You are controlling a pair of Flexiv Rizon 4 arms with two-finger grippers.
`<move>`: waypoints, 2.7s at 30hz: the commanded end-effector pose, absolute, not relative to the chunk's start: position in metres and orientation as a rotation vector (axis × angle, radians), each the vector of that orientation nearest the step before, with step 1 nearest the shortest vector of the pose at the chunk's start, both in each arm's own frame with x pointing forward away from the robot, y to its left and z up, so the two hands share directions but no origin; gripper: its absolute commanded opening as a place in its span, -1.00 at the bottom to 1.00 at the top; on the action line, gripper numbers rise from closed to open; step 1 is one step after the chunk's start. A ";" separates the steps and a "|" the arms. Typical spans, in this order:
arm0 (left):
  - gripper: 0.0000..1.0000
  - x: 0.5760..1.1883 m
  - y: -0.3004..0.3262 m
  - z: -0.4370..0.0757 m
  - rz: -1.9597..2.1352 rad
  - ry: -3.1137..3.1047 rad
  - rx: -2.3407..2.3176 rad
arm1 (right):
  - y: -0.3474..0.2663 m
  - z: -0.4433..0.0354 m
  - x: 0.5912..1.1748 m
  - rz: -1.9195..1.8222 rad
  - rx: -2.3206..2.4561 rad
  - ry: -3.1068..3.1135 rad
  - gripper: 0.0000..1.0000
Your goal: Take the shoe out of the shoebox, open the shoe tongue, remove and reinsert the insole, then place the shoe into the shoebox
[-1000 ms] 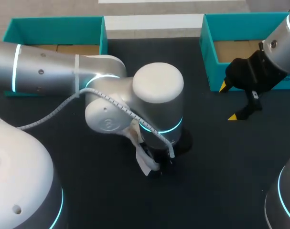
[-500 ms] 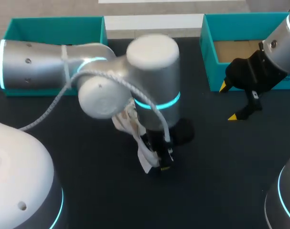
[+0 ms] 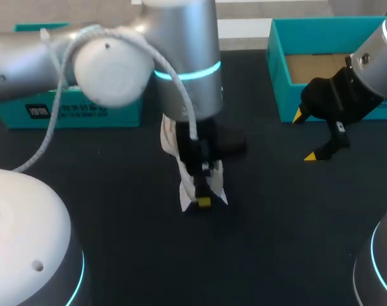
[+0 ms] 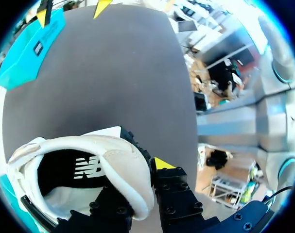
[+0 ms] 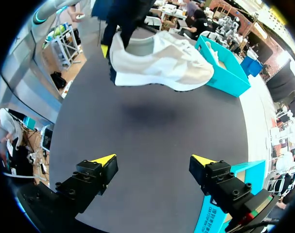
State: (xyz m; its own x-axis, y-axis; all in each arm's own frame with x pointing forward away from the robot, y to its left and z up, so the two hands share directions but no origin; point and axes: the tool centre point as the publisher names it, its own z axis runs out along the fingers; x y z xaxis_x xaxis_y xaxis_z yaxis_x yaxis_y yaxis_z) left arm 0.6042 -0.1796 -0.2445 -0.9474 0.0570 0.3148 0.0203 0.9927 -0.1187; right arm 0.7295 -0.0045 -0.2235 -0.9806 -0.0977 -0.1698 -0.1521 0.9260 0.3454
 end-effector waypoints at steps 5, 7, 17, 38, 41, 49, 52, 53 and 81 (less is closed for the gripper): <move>-1.00 0.617 -0.161 -0.190 0.203 -2.830 -0.174 | -0.004 -0.225 0.730 0.540 -0.190 2.936 1.00; -1.00 0.616 -0.160 -0.185 0.216 -2.850 -0.182 | -0.004 -0.225 0.730 0.540 -0.190 2.936 1.00; -1.00 0.616 -0.160 -0.185 0.216 -2.850 -0.182 | -0.004 -0.225 0.730 0.540 -0.190 2.936 1.00; -1.00 0.678 -0.066 -0.145 0.158 -2.774 -0.539 | -0.004 -0.225 0.730 0.540 -0.190 2.936 1.00; -1.00 0.694 -0.050 -0.148 0.158 -2.757 -0.562 | -0.004 -0.225 0.730 0.540 -0.190 2.936 1.00; -1.00 0.747 0.011 -0.149 0.221 -2.767 -0.616 | -0.004 -0.225 0.730 0.540 -0.190 2.936 1.00; -1.00 0.768 0.032 -0.148 0.238 -2.758 -0.608 | -0.004 -0.225 0.730 0.540 -0.190 2.936 1.00; -1.00 0.775 0.040 -0.147 0.247 -2.770 -0.593 | -0.004 -0.225 0.730 0.540 -0.190 2.936 1.00; -1.00 0.879 0.226 -0.137 0.093 -2.707 -0.824 | -0.004 -0.225 0.730 0.540 -0.190 2.936 1.00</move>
